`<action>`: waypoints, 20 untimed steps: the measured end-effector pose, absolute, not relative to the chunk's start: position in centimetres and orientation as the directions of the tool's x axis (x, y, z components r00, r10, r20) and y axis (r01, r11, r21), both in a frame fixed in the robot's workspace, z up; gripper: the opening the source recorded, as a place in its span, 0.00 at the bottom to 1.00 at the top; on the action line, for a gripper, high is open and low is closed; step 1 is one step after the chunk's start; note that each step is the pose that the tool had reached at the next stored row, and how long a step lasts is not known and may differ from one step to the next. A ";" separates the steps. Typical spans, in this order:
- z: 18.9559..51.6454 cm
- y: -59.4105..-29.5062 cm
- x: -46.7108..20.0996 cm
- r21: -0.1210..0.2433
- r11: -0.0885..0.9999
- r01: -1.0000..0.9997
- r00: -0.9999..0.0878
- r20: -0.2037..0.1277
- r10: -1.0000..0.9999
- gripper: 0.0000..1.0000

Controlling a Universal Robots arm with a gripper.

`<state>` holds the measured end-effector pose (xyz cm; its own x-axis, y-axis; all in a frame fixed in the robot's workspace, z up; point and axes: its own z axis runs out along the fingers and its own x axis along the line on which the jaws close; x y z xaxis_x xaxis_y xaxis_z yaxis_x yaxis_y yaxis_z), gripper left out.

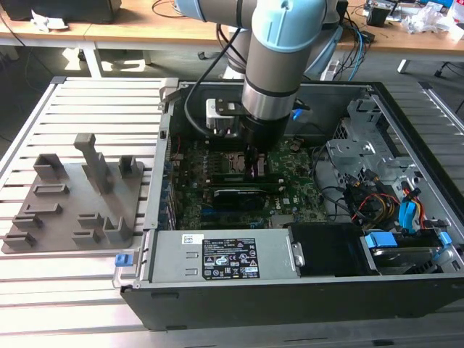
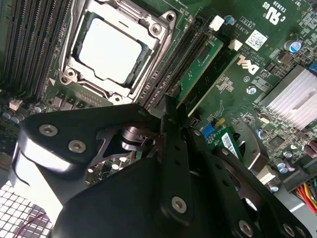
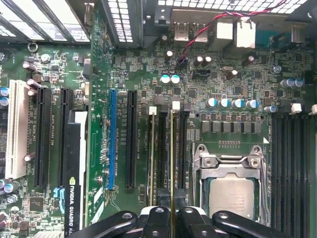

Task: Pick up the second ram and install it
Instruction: 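Insert the second ram into the second slot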

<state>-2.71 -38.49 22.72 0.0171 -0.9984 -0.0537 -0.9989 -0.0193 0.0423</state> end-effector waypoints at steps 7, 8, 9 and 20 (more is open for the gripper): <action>22.5 -38.5 -2.7 0.043 -0.020 -0.999 0.017 -0.065 -0.998 0.14; 22.5 -38.5 -2.7 0.043 -0.020 -0.999 0.017 -0.065 -0.998 0.14; 22.5 -38.5 -2.6 0.043 -0.020 -0.999 0.017 -0.065 -0.998 0.14; 22.3 -38.3 -2.4 0.043 -0.002 -0.999 -0.001 -0.068 -0.998 0.14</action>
<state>-2.37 -38.28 22.33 -0.0014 -0.9977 -0.0676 -0.9991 -0.0015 0.0426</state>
